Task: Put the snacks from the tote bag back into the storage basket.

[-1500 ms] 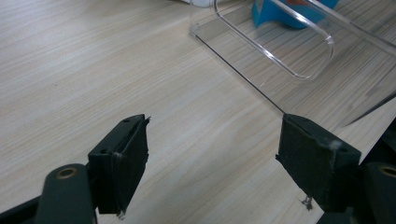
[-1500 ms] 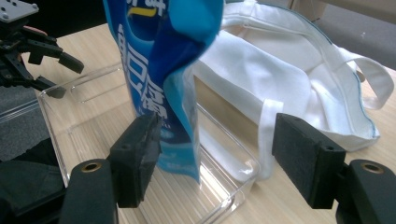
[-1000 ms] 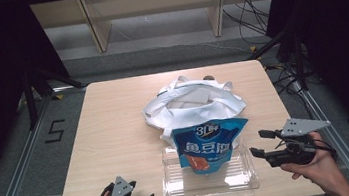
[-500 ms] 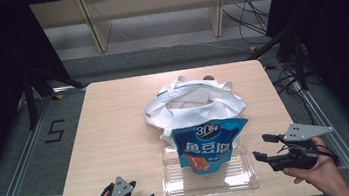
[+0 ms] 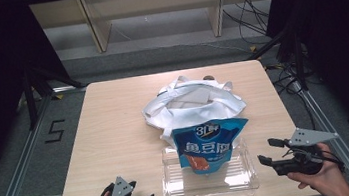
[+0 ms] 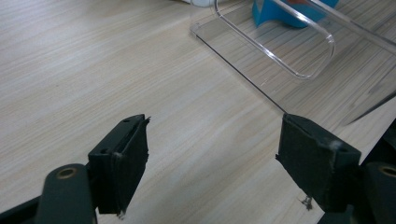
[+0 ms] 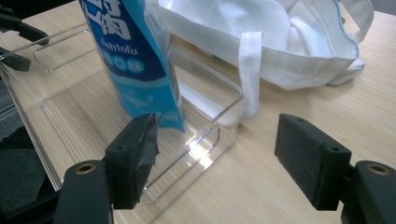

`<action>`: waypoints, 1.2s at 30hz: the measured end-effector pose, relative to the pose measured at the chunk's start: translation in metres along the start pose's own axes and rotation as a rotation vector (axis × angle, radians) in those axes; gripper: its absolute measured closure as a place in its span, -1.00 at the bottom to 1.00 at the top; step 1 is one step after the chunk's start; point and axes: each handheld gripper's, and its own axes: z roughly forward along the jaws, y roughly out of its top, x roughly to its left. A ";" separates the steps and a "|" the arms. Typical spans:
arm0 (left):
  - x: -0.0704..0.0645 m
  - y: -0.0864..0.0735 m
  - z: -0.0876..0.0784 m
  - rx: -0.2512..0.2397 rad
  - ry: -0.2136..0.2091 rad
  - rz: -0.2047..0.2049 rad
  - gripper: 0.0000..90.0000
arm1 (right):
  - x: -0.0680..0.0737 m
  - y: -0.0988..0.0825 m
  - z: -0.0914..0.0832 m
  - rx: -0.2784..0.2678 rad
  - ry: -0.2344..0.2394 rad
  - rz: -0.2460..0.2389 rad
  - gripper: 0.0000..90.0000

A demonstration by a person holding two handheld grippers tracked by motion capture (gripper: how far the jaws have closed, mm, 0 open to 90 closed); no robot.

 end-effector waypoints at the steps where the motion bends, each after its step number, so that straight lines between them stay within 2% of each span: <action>1: 0.000 0.000 0.000 0.000 0.000 0.000 -0.47 | 0.001 -0.002 -0.001 0.012 0.007 0.021 -0.32; 2: 0.000 0.000 0.000 0.000 0.001 0.000 -0.47 | 0.001 -0.003 -0.002 0.018 -0.009 0.031 -0.32; 3: 0.000 0.000 0.000 0.000 0.001 0.001 -0.47 | 0.001 -0.005 -0.003 0.019 -0.005 0.032 -0.32; 4: 0.000 0.000 0.000 0.000 0.001 0.004 -0.47 | -0.002 -0.006 -0.002 -0.003 -0.014 -0.007 -0.32; 6: 0.000 0.000 0.000 0.002 0.008 0.005 -0.47 | 0.000 -0.009 -0.005 0.010 -0.013 0.034 -0.32; 7: -0.001 0.000 0.001 -0.006 -0.002 -0.012 -0.47 | -0.001 -0.010 -0.006 0.003 -0.020 0.022 -0.32; 9: 0.000 0.000 0.000 0.001 0.005 0.001 -0.47 | 0.000 -0.014 -0.009 0.007 -0.024 0.050 -0.32; 11: -0.001 0.001 0.000 -0.004 -0.002 0.009 -0.47 | -0.002 -0.015 -0.010 -0.007 -0.029 0.032 -0.32; 15: -0.001 0.000 0.000 -0.015 -0.003 0.008 -0.47 | 0.001 -0.023 -0.009 0.005 -0.029 0.057 -0.32; 16: 0.000 0.001 -0.001 0.008 0.009 0.015 -0.47 | 0.001 -0.025 -0.009 0.010 -0.034 0.064 -0.32; 17: 0.000 0.000 0.000 0.000 0.008 0.006 -0.47 | 0.001 -0.026 -0.008 0.001 -0.047 0.042 -0.32; 18: 0.000 0.000 0.000 -0.004 0.004 -0.001 -0.47 | 0.002 -0.028 -0.007 0.007 -0.038 0.057 -0.32; 19: -0.001 0.000 0.000 -0.012 -0.002 -0.004 -0.47 | 0.001 -0.029 -0.007 0.010 -0.044 0.041 -0.32; 20: 0.000 0.000 0.000 -0.012 -0.003 0.010 -0.47 | 0.002 -0.031 -0.007 0.011 -0.035 0.061 -0.32; 22: 0.000 0.000 0.000 -0.012 -0.002 0.008 -0.47 | 0.004 -0.034 -0.008 0.021 -0.039 0.069 -0.32; 24: 0.000 0.000 0.000 -0.011 -0.002 0.007 -0.47 | 0.006 -0.036 -0.008 0.024 -0.046 0.063 -0.32; 25: 0.000 0.000 0.000 -0.011 -0.001 0.007 -0.47 | 0.005 -0.037 -0.008 0.021 -0.053 0.038 -0.32; 27: 0.001 0.000 -0.001 -0.002 0.001 0.017 -0.47 | 0.007 -0.040 -0.009 0.035 -0.040 0.064 -0.32; 29: 0.001 0.000 -0.001 -0.004 0.006 0.015 -0.47 | 0.007 -0.044 -0.008 0.021 -0.052 0.051 -0.32; 31: 0.001 0.000 -0.001 -0.002 0.005 0.015 -0.47 | 0.007 -0.047 -0.008 0.030 -0.044 0.063 -0.32; 32: 0.000 0.000 0.000 -0.004 0.003 -0.007 -0.47 | 0.006 -0.050 -0.009 0.022 -0.053 0.048 -0.32; 33: 0.000 0.000 0.000 -0.005 0.010 -0.010 -0.47 | 0.008 -0.052 -0.009 0.029 -0.047 0.067 -0.32; 34: 0.000 0.000 0.000 -0.005 0.010 -0.010 -0.47 | 0.009 -0.054 -0.009 0.033 -0.055 0.066 -0.33; 36: 0.001 0.000 -0.001 -0.003 0.005 0.012 -0.47 | 0.010 -0.056 -0.010 0.044 -0.050 0.070 -0.34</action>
